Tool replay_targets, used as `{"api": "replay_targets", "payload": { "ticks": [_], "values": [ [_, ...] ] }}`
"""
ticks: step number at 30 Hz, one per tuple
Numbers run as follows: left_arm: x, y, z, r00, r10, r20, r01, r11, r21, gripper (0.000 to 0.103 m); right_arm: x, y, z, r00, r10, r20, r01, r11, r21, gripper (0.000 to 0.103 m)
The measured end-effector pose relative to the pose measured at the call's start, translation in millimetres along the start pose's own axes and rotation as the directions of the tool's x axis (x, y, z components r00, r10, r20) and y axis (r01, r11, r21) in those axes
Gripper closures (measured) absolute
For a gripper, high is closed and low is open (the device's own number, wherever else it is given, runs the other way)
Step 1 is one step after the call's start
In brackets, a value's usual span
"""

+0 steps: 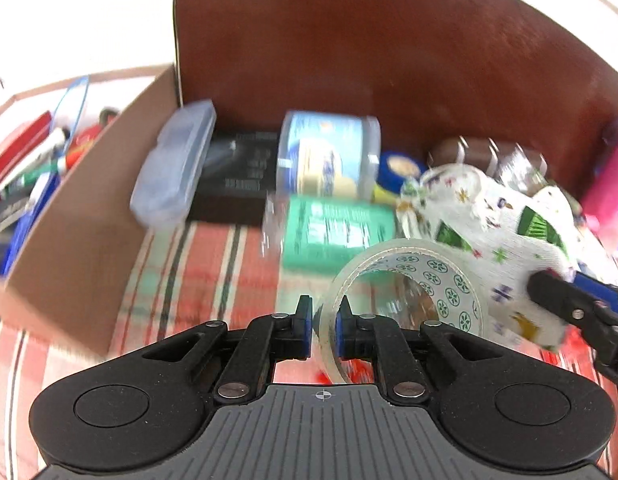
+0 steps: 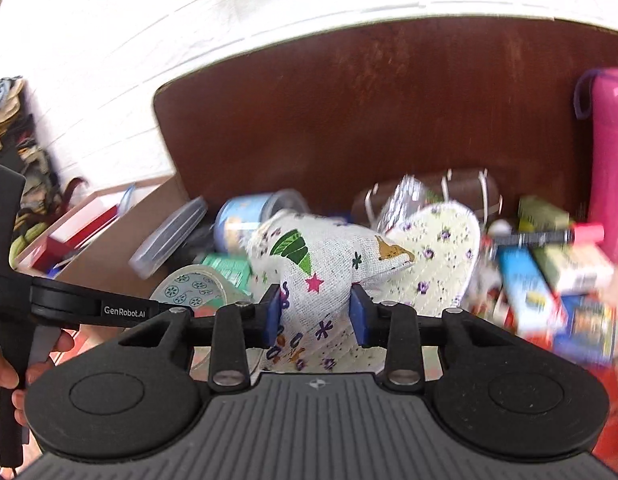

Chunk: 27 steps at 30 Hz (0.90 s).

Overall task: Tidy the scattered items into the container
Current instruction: 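Lift the tape roll and the floral pouch off the pile with both grippers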

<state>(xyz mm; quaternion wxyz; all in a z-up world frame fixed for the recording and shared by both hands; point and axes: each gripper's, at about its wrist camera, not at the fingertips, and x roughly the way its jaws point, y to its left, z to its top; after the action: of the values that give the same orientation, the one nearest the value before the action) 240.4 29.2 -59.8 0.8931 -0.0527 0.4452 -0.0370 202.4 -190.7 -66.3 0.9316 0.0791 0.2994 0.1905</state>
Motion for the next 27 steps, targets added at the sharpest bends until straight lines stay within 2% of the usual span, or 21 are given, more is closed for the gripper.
{"api": "replay_targets", "payload": {
  "ticks": [4,8,12,13,14,18,20,21,22,23,27],
  "values": [
    [-19,2,-27,1.0,-0.017,-0.015,0.018,0.998,0.062,0.094,-20,8,-25,1.0,0.028,-0.015,-0.028,0.999,0.024,0.065],
    [-25,10,-51,0.998,-0.038,-0.055,0.041,0.997,0.06,0.094,-36,12,-50,0.998,0.032,-0.046,-0.03,0.998,0.046,0.066],
    [-14,17,-72,0.994,-0.02,-0.108,0.026,0.998,0.053,0.09,-36,15,-74,0.993,0.006,-0.116,-0.003,1.0,0.028,0.066],
    [-11,20,-76,0.993,-0.019,-0.115,0.024,0.999,0.039,0.087,-35,15,-79,0.991,-0.001,-0.131,0.004,1.0,0.025,0.065],
    [-9,22,-79,0.992,-0.026,-0.122,0.03,0.999,0.026,0.07,-33,15,-81,0.991,-0.007,-0.135,0.011,1.0,0.029,0.063],
    [-8,28,-87,0.989,-0.058,-0.134,0.059,0.998,0.001,0.065,-34,15,-83,0.992,-0.021,-0.123,0.025,0.999,0.033,0.06],
    [-10,31,-89,0.989,-0.059,-0.133,0.06,0.998,0.006,0.056,-35,17,-81,0.993,-0.031,-0.115,0.032,0.999,0.01,0.056],
    [-10,32,-89,0.989,-0.06,-0.134,0.062,0.998,0.008,0.053,-35,18,-80,0.993,-0.034,-0.109,0.034,0.999,0.002,0.052],
    [-11,33,-90,0.989,-0.062,-0.134,0.064,0.998,0.009,0.049,-35,19,-80,0.994,-0.038,-0.1,0.039,0.999,-0.001,0.042],
    [-11,35,-91,0.989,-0.063,-0.135,0.065,0.998,0.011,0.047,-35,19,-80,0.995,-0.044,-0.089,0.044,0.999,-0.001,0.037],
    [-8,33,-90,0.989,-0.067,-0.132,0.07,0.997,0.016,0.042,-25,16,-77,0.995,-0.045,-0.091,0.047,0.999,0.021,0.035]
  ]
}}
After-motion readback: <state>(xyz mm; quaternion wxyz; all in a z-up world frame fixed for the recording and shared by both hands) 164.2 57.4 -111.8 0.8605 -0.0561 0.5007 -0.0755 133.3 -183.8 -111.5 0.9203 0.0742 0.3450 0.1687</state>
